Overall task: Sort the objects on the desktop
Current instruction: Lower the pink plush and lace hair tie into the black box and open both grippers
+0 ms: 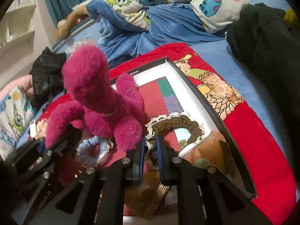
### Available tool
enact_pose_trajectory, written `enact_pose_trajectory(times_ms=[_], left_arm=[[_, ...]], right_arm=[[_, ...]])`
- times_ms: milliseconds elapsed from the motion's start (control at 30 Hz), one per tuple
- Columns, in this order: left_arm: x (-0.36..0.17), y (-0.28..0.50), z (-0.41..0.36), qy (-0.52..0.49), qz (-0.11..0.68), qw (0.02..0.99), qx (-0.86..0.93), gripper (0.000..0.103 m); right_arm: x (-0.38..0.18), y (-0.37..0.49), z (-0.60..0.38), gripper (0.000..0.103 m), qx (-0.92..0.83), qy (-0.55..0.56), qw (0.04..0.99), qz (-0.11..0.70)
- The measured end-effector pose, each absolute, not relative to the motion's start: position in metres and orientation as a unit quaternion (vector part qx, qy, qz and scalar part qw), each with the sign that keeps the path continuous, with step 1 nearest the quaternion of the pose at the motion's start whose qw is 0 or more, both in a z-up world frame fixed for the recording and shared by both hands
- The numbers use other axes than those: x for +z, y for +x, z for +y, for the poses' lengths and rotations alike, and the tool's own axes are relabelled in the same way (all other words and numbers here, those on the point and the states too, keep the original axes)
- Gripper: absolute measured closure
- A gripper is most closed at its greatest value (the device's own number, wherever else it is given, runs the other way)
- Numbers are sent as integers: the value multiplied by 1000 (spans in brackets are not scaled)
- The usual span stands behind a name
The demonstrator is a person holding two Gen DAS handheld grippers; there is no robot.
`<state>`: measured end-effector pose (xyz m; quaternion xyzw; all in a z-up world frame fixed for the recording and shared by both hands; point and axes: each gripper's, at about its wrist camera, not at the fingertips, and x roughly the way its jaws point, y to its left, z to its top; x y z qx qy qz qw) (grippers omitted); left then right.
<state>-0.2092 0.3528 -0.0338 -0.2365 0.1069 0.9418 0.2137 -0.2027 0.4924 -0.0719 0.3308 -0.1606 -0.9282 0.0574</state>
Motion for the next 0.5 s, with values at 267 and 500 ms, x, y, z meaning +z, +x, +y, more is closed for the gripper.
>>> enact_pose_trajectory(times_ms=[267, 500], left_arm=[[-32, -212, 349, -241, 98, 207, 943, 82], [-25, -210, 343, -227, 71, 212, 948, 0]], right_arm=[[-65, -198, 502, 64, -934, 300, 54, -186], [-50, -187, 507, 21, -940, 239, 99, -223]])
